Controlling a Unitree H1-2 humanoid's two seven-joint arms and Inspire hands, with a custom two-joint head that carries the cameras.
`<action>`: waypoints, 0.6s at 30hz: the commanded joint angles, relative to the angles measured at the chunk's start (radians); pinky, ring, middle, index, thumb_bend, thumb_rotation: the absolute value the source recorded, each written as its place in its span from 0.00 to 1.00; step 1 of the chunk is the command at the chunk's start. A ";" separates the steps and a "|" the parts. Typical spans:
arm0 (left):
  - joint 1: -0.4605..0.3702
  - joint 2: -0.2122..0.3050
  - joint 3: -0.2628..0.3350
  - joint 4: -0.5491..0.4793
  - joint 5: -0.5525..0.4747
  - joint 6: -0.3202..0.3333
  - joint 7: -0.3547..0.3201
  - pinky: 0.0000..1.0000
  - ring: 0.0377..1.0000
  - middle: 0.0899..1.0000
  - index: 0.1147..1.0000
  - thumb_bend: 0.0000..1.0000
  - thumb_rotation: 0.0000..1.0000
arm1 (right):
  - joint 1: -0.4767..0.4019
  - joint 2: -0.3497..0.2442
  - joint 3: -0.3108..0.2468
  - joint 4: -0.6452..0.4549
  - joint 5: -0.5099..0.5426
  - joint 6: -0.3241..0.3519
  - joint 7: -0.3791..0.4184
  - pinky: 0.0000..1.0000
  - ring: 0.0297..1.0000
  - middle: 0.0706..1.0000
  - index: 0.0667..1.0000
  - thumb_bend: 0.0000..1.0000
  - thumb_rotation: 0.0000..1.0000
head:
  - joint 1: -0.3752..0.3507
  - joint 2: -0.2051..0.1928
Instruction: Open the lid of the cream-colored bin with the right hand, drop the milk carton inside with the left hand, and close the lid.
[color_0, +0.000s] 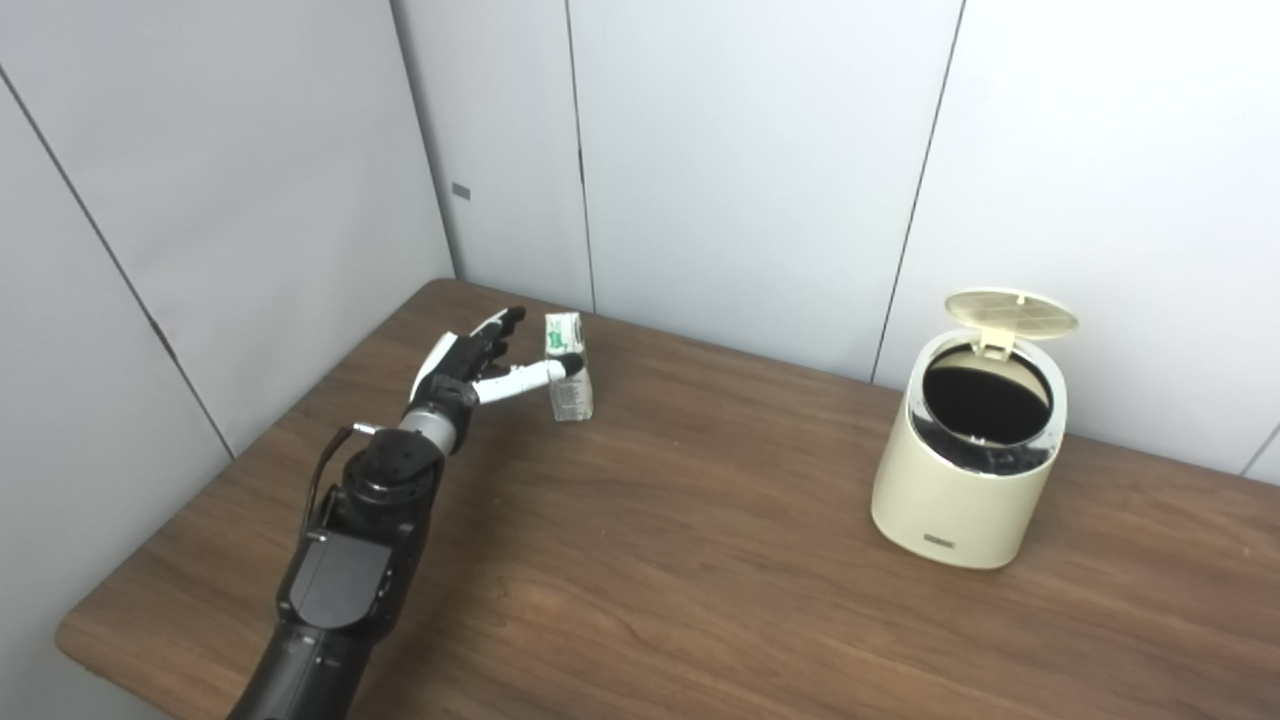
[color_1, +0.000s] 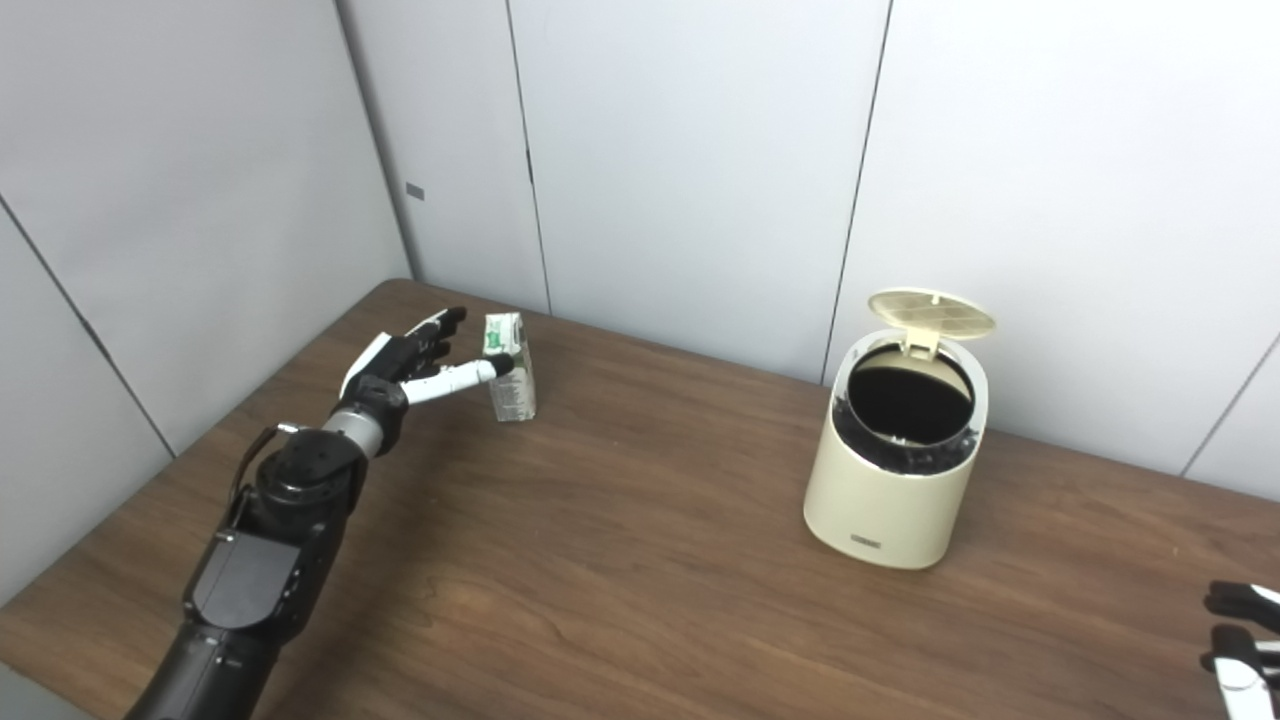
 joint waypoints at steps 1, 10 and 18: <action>-0.061 0.047 -0.015 0.009 0.004 -0.001 0.000 1.00 1.00 1.00 1.00 1.00 0.31 | 0.001 -0.012 -0.008 0.029 -0.009 -0.028 -0.004 0.27 0.42 0.58 0.58 0.44 0.81 | -0.002 -0.001; -0.145 0.092 -0.098 0.149 0.126 -0.002 -0.011 0.98 1.00 1.00 1.00 1.00 0.21 | -0.002 -0.007 -0.007 0.044 -0.001 -0.037 0.003 0.34 0.50 0.60 0.57 0.45 0.79 | -0.015 -0.011; -0.208 0.079 -0.111 0.229 0.200 -0.002 -0.059 0.91 0.96 0.98 1.00 1.00 0.17 | 0.004 -0.007 -0.009 0.036 0.002 -0.034 0.006 0.30 0.45 0.59 0.57 0.49 0.81 | -0.023 -0.015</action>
